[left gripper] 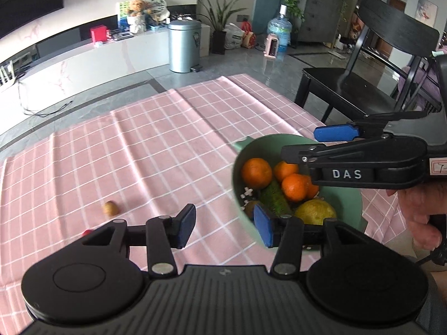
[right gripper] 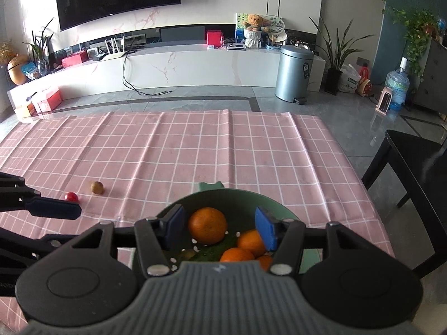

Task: Organize fruits
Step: 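Carry the longan and orange into the colander and open both tools, then withdraw both tools and move them toward the red tomato and last longan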

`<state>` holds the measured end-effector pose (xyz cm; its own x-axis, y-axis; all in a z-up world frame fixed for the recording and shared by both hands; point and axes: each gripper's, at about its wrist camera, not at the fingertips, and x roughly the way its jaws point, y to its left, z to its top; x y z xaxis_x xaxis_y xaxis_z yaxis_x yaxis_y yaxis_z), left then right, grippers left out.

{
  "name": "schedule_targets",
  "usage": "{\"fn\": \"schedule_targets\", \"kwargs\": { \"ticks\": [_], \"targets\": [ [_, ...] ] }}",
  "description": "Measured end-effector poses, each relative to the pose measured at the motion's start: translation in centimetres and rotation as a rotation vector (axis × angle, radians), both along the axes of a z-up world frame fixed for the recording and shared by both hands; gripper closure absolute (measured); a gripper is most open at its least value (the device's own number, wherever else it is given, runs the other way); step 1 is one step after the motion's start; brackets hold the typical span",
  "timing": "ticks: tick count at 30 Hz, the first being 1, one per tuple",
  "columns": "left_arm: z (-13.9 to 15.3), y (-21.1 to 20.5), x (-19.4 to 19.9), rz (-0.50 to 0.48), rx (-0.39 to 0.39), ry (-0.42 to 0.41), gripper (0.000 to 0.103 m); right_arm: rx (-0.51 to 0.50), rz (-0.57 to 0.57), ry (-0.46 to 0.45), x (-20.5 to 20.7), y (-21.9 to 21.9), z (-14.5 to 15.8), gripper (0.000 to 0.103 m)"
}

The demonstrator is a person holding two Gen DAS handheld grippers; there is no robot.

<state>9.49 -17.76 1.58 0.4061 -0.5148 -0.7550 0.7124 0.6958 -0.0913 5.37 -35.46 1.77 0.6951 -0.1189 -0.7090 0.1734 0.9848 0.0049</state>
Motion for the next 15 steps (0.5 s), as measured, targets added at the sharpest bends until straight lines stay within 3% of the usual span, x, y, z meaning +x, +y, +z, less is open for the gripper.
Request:
{"fn": "schedule_targets", "kwargs": {
  "ticks": [8, 15],
  "targets": [
    [2.1, 7.2, -1.6, 0.082, -0.045, -0.028, 0.041, -0.014, 0.056, -0.055, -1.5, 6.3, 3.1, 0.049],
    [0.6, 13.0, -2.6, 0.162, -0.063, -0.014, 0.041, -0.049, 0.138, -0.067, -2.7, 11.7, 3.9, 0.049]
  ]
}}
